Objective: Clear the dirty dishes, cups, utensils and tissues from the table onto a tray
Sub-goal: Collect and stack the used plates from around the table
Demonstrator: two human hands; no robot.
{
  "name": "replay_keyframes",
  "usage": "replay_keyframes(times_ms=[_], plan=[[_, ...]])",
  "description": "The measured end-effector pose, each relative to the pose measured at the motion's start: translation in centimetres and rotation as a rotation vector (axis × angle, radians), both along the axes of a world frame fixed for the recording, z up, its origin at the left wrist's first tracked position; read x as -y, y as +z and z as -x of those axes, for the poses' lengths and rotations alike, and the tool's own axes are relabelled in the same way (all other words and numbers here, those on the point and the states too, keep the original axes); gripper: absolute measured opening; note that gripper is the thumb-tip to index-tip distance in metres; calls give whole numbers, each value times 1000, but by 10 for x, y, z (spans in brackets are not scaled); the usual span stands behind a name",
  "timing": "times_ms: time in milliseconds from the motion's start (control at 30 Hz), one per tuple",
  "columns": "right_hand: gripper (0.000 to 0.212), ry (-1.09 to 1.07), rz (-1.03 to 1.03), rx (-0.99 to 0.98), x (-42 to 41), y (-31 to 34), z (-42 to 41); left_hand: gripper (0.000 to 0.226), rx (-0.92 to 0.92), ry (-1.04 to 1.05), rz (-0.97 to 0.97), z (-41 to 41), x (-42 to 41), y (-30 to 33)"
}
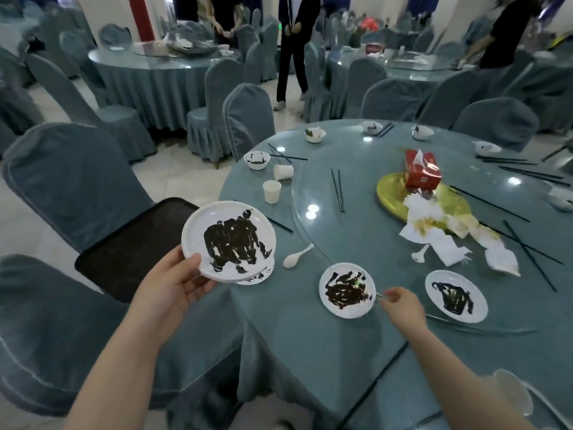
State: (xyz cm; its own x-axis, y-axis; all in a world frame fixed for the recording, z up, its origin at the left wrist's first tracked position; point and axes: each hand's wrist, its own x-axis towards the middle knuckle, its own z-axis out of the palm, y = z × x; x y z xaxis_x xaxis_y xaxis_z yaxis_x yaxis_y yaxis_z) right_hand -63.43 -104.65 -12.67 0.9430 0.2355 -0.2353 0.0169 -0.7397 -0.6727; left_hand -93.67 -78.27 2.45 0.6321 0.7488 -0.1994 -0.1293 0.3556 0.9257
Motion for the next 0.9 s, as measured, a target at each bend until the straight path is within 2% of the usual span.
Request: replay_keyframes(times_ms=[167, 333, 433, 533, 667, 767, 900], plan=[[40, -14, 86, -67, -35, -22, -27, 20, -34, -32, 59, -59, -33, -17], [17, -52, 168, -122, -50, -26, -25, 19, -74, -119, 107, -104, -51, -27], [7, -107, 125, -87, -51, -21, -23, 18, -77, -188, 135, -126, -58, -28], [5, -285, -65, -47, -31, -13, -19, 16, -84, -250, 163, -144, -58, -31], [7, -735, -464, -142, 13, -6, -29, 15, -106, -323, 171, -166, -56, -34], [7, -1046, -677, -209, 41, -4, -37, 15, -112, -369, 172, -179, -51, -37], [14, -1244, -899, -267, 61, -2, -43, 16, -110, -398, 189, -194, -42, -41]])
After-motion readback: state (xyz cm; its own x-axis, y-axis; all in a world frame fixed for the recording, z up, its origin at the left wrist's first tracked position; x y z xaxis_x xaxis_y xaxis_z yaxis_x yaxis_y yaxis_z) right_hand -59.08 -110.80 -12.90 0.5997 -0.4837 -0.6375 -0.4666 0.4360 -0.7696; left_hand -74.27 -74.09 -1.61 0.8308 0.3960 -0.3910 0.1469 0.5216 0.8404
